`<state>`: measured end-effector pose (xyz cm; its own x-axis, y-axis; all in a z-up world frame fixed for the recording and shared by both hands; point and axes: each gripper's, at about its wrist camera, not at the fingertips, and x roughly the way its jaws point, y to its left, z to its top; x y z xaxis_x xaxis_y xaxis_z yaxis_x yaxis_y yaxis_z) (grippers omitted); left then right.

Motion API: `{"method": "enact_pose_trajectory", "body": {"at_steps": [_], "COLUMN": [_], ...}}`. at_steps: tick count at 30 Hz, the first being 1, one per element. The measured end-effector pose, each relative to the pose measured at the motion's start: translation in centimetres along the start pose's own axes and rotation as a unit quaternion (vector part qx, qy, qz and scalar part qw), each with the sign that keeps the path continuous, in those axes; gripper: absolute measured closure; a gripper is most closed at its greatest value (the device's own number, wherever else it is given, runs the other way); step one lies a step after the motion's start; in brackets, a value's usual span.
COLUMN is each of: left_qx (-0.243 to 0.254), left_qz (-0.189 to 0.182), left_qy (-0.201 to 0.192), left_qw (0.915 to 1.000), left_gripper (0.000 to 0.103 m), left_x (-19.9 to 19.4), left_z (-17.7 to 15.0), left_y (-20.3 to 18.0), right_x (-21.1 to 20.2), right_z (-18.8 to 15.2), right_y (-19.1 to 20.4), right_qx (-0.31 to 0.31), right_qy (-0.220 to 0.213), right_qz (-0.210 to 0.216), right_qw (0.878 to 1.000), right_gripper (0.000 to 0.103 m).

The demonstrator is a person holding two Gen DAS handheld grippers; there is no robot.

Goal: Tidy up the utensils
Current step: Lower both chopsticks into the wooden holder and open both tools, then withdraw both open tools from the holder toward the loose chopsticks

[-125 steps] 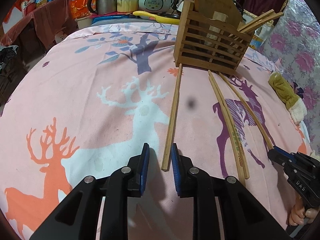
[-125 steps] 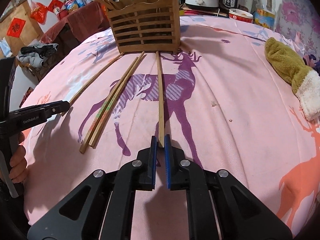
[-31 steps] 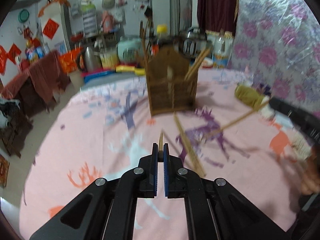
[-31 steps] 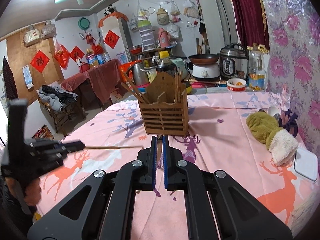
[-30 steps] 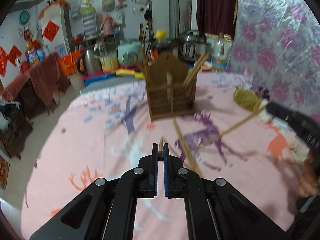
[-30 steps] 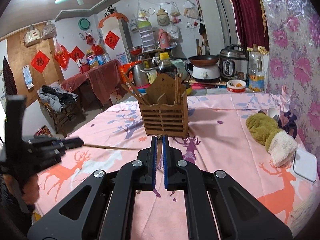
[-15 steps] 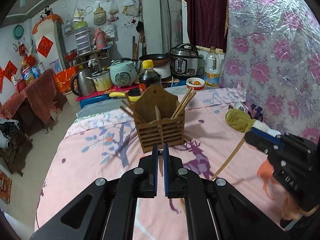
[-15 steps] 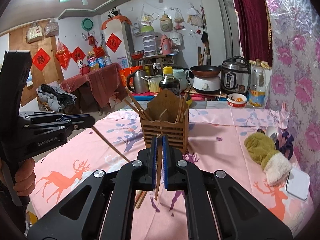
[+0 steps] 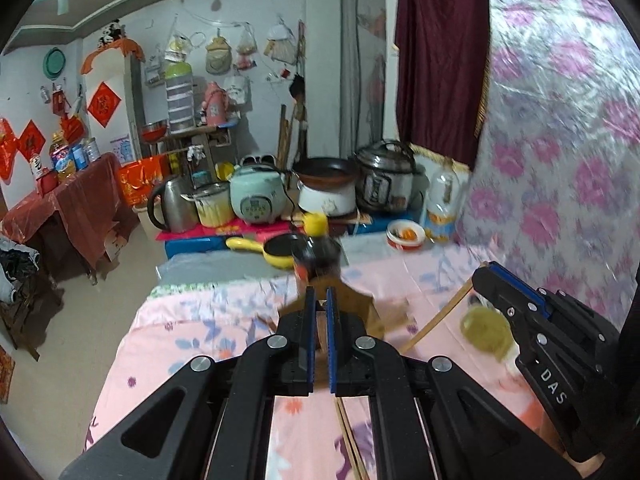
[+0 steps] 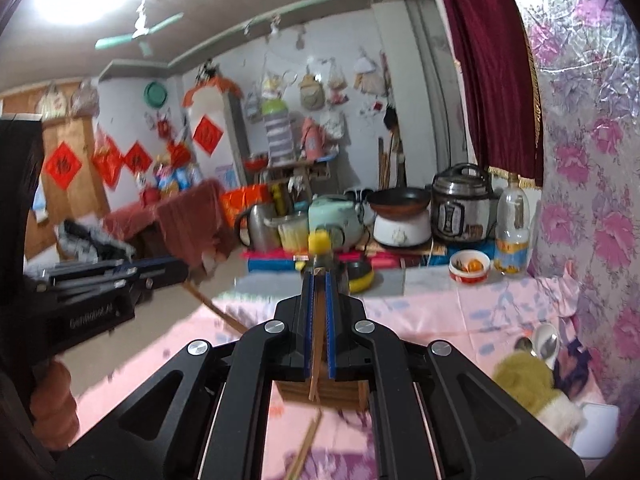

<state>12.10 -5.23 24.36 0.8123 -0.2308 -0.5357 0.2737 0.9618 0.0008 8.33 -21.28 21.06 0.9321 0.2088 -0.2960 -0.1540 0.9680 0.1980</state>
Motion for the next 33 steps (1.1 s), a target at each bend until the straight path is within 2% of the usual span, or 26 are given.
{"method": "enact_pose_trajectory", "body": {"at_steps": [5,7,9,10,11,13,15,17,20,22,23,24,27,30,33], "left_qx": [-0.019,-0.024,-0.035,-0.043,-0.046,-0.051,-0.063,-0.077,-0.088,-0.092,-0.093,-0.093,-0.090,-0.083,-0.082], "left_qz": [0.010,0.005,0.009,0.012,0.015,0.021,0.015,0.013,0.020,0.029,0.033,0.036,0.048,0.063,0.070], "left_qy": [0.000,0.020,0.049,0.053,0.049,0.045,0.043,0.037,0.032,0.035,0.037,0.041,0.058,0.081,0.116], "left_qw": [0.9998,0.9995,0.9981,0.9976,0.9976,0.9975,0.9970,0.9963,0.9954,0.9947,0.9945,0.9941,0.9931,0.9913,0.9874], "left_gripper": [0.098,0.096,0.078,0.062,0.057,0.054,0.045,0.031,0.019,0.014,0.011,0.010,0.007,0.006,0.006], "left_x": [4.1,6.3,8.3,8.7,8.6,8.1,7.3,6.3,5.1,4.3,4.1,3.9,4.0,4.7,6.0], "left_z": [0.0,-1.2,-2.9,-3.5,-4.0,-4.6,-5.1,-5.8,-7.3,-8.8,-9.4,-10.3,-13.0,-16.2,-19.8], "left_y": [1.3,1.6,2.2,2.6,2.9,3.5,4.1,4.5,4.7,4.8,4.6,4.6,4.5,4.4,5.0], "right_x": [4.4,6.7,8.6,8.6,8.1,6.9,4.9,3.4,1.1,-0.2,-0.7,-1.3,-2.9,-3.3,-2.7], "right_z": [0.2,-1.0,-2.6,-3.1,-3.3,-3.2,-3.2,-3.3,-4.4,-5.5,-6.0,-6.6,-9.0,-11.7,-14.5], "right_y": [-0.4,-0.5,-1.0,-1.3,-1.5,-1.7,-1.7,-1.8,-2.0,-2.3,-2.4,-2.7,-3.6,-4.3,-4.8], "right_qx": [0.006,0.005,0.007,0.010,0.012,0.010,0.005,0.004,0.004,0.012,0.019,0.028,0.058,0.073,0.076], "right_qy": [-0.021,0.004,0.040,0.043,0.040,0.028,0.011,0.000,-0.001,0.004,0.006,0.008,0.018,0.042,0.084], "right_qz": [-0.036,-0.037,-0.043,-0.042,-0.039,-0.041,-0.046,-0.049,-0.055,-0.060,-0.060,-0.059,-0.052,-0.047,-0.051], "right_qw": [0.999,0.999,0.998,0.998,0.998,0.999,0.999,0.999,0.998,0.998,0.998,0.998,0.997,0.995,0.992], "right_gripper": [0.097,0.096,0.091,0.091,0.091,0.088,0.077,0.066,0.058,0.049,0.040,0.033,0.023,0.019,0.018]}}
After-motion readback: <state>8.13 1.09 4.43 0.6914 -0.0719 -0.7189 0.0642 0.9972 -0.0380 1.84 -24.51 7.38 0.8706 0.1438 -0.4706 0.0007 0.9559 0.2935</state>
